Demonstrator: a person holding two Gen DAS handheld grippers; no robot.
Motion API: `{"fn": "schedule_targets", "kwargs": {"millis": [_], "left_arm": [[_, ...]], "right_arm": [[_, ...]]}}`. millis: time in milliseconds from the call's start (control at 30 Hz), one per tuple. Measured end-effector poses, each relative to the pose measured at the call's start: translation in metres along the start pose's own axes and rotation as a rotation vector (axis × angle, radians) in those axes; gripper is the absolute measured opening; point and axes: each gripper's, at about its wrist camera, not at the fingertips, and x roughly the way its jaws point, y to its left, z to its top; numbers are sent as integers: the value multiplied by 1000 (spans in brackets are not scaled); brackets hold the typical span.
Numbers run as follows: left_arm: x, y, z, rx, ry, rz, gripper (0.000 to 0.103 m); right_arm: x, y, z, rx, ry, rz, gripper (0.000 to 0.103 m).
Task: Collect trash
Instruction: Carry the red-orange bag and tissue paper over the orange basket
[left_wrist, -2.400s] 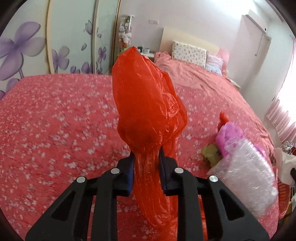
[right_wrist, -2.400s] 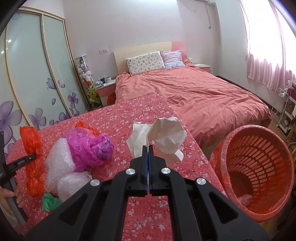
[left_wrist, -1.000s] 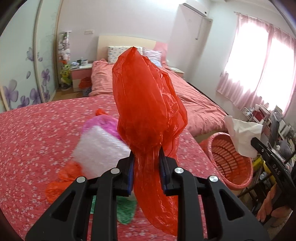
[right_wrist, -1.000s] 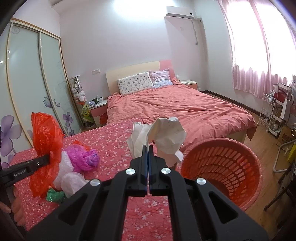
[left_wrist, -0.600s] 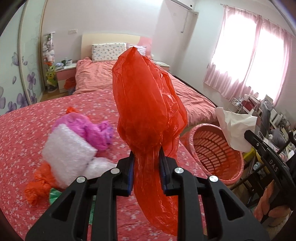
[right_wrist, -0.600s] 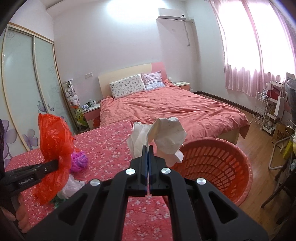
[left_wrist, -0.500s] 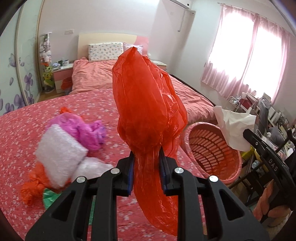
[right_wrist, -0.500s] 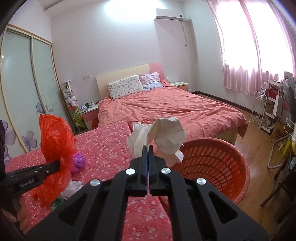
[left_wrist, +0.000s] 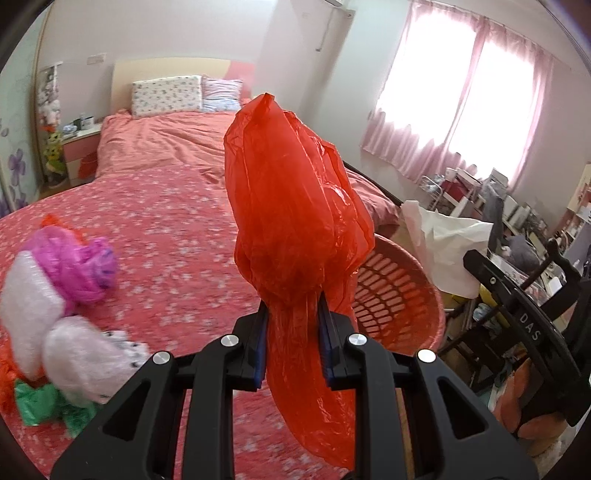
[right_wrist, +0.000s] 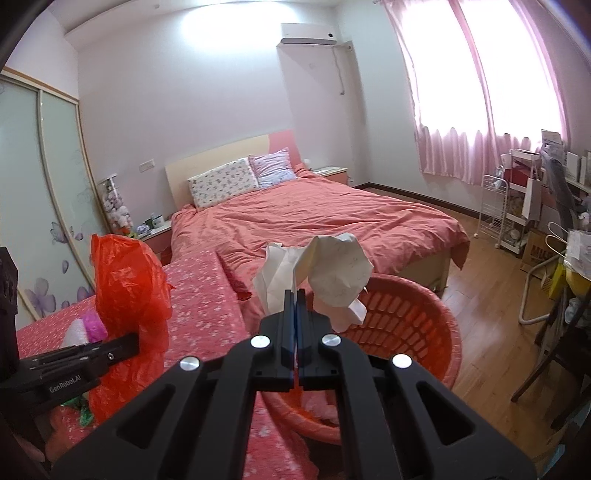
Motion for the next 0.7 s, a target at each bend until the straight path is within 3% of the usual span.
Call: {"fn": "schedule_targets", "kwargs": {"millis": [700], "left_arm": [[65,-54,8,45,66,-117,23]], "right_arm": [[26,-54,0,85,-15,-47,3]]}}
